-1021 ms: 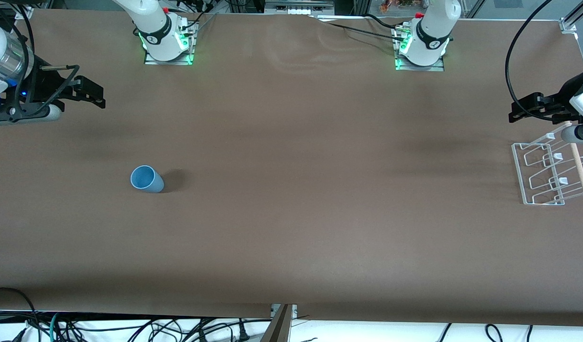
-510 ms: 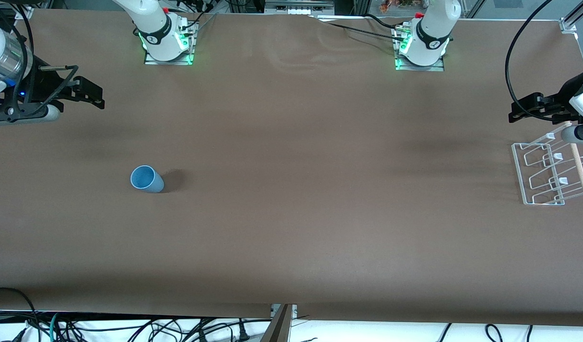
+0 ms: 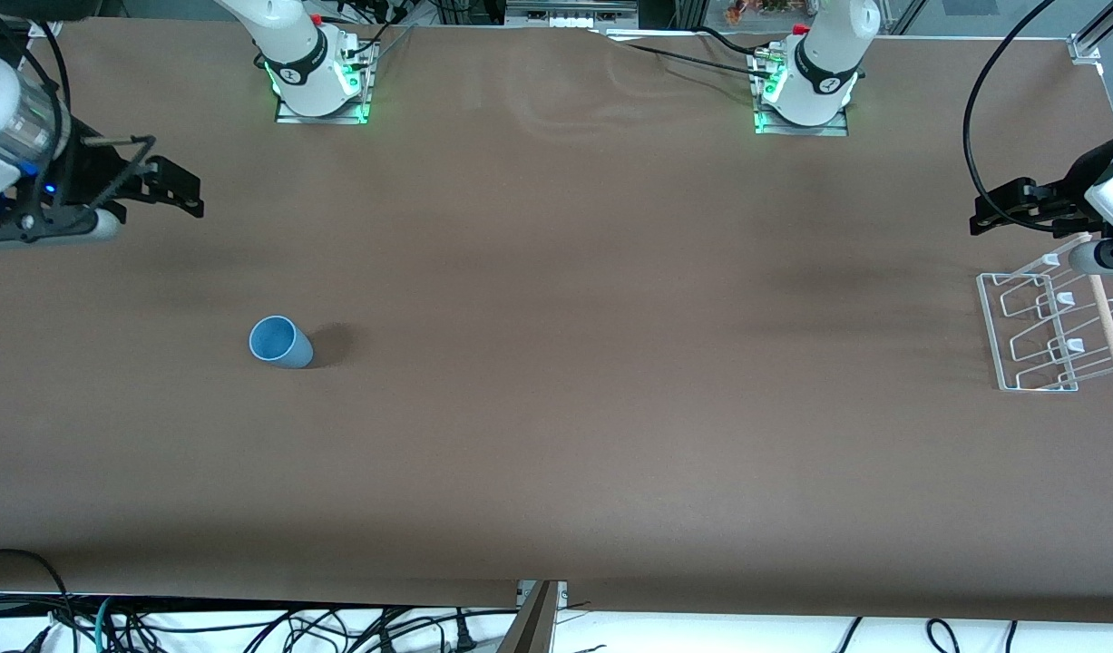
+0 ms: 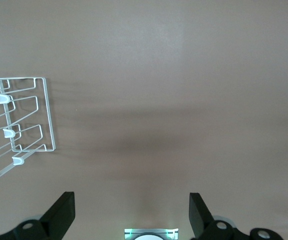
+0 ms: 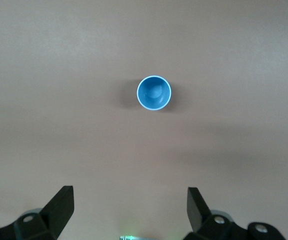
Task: Transfer cup to left arm and place on rack
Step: 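Reach the right gripper down to the blue cup and grasp it, then lift the cup with the right gripper while the left gripper approaches, then close the left gripper on the cup's base beside the right gripper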
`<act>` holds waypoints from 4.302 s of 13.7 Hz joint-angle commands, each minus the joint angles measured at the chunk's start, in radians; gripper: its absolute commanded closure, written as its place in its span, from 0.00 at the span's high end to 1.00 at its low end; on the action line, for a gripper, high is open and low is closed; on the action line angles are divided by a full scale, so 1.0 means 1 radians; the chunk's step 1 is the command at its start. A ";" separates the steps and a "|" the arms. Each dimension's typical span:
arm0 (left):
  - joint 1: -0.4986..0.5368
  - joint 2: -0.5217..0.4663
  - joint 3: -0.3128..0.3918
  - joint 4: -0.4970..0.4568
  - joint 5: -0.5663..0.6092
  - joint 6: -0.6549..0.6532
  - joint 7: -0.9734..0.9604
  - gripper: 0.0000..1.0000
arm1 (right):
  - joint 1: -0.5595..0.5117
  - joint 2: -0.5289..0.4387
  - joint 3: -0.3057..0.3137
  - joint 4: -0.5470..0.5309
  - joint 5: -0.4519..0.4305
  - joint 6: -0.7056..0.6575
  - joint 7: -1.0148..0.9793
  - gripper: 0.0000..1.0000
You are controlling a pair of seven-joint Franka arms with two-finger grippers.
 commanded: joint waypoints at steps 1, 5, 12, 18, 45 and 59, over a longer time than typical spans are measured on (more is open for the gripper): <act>-0.002 0.015 -0.003 0.036 0.012 -0.012 0.012 1.00 | -0.015 -0.009 0.015 -0.163 -0.018 0.173 -0.003 1.00; -0.004 0.016 -0.003 0.036 0.012 -0.012 0.012 1.00 | -0.018 0.081 0.013 -0.304 -0.018 0.438 -0.009 1.00; -0.008 0.022 -0.001 0.036 0.012 -0.014 0.012 1.00 | -0.032 0.284 -0.087 -0.327 -0.013 0.629 -0.209 1.00; -0.008 0.025 -0.004 0.036 0.009 -0.014 0.013 1.00 | -0.031 0.345 -0.087 -0.310 -0.006 0.681 -0.201 0.98; -0.008 0.057 0.002 -0.059 -0.376 0.047 0.920 1.00 | 0.290 0.445 -0.028 0.250 0.969 0.119 0.971 0.00; -0.085 0.130 -0.118 -0.100 -0.531 0.366 1.118 1.00 | 0.584 0.578 -0.022 0.322 1.692 0.759 1.287 0.00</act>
